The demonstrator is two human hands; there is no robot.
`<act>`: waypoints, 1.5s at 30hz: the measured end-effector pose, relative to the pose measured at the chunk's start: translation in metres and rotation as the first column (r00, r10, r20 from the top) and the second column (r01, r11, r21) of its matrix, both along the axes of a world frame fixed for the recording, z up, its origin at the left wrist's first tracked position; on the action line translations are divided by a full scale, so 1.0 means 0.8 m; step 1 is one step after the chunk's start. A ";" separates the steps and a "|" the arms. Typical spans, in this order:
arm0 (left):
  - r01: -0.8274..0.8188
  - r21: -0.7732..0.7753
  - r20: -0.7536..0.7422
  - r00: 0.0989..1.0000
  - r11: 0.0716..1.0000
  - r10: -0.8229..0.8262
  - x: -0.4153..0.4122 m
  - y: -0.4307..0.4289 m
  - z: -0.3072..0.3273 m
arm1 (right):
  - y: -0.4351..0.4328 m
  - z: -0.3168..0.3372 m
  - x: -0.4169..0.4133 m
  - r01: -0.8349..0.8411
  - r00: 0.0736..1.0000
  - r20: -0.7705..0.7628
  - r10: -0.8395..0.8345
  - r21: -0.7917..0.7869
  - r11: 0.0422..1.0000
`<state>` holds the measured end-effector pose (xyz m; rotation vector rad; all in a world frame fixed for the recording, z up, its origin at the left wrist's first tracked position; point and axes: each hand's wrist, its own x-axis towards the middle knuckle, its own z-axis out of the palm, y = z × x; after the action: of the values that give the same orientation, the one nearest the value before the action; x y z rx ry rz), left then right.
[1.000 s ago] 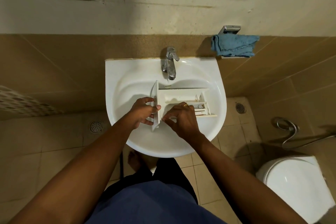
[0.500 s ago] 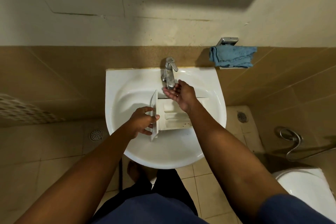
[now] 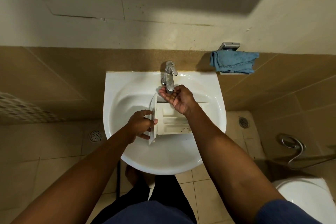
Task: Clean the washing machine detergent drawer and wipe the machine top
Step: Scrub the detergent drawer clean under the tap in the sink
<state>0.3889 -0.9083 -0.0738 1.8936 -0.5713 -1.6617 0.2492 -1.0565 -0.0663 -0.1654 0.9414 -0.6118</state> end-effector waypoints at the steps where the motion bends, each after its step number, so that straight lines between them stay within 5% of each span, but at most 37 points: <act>1: 0.002 0.000 0.000 1.000 1.000 -0.002 0.000 0.000 0.001 | 0.000 0.000 0.000 -0.009 0.999 -0.038 0.008 -0.021 1.000; 5: -0.001 -0.009 -0.003 1.000 1.000 0.001 -0.001 0.001 0.003 | 0.013 0.003 0.008 -0.169 0.903 -0.419 0.089 -0.158 0.973; 12: -0.023 -0.018 -0.012 1.000 1.000 0.023 -0.001 0.001 0.000 | 0.053 -0.016 -0.016 -0.280 0.941 -0.237 0.243 -0.134 0.951; 17: -0.020 -0.022 -0.014 1.000 1.000 0.019 0.001 0.001 -0.001 | 0.034 -0.019 -0.026 -0.351 0.817 -0.559 0.141 -0.288 0.891; 20: -0.015 -0.023 -0.013 1.000 1.000 0.014 0.002 0.001 -0.001 | 0.035 -0.027 -0.013 -0.523 0.654 -0.757 0.007 -0.445 0.727; 24: -0.012 -0.009 -0.008 1.000 1.000 0.012 0.001 -0.001 0.000 | 0.054 -0.044 0.014 -0.834 0.417 -0.908 -0.034 -0.398 0.382; 38: -0.001 0.013 -0.013 1.000 1.000 0.002 0.004 -0.004 -0.004 | 0.050 -0.052 0.008 -0.677 0.593 -0.805 -0.015 -0.509 0.531; 41: 0.008 0.007 -0.011 1.000 1.000 -0.008 0.004 -0.003 -0.003 | 0.044 -0.048 0.007 -0.882 0.401 -0.913 -0.077 -0.407 0.237; 43: 0.002 0.008 -0.007 1.000 1.000 -0.002 0.002 -0.004 -0.001 | 0.042 -0.042 0.002 -0.964 0.258 -0.905 -0.338 -0.264 -0.030; 45: -0.002 0.012 0.002 1.000 1.000 0.002 0.000 -0.004 0.000 | 0.038 -0.041 -0.004 -0.966 0.254 -0.804 -0.538 -0.180 -0.187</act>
<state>0.3888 -0.9115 -0.0738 1.9040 -0.5610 -1.6657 0.2456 -1.0261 -0.0992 -2.7110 1.1164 -0.3615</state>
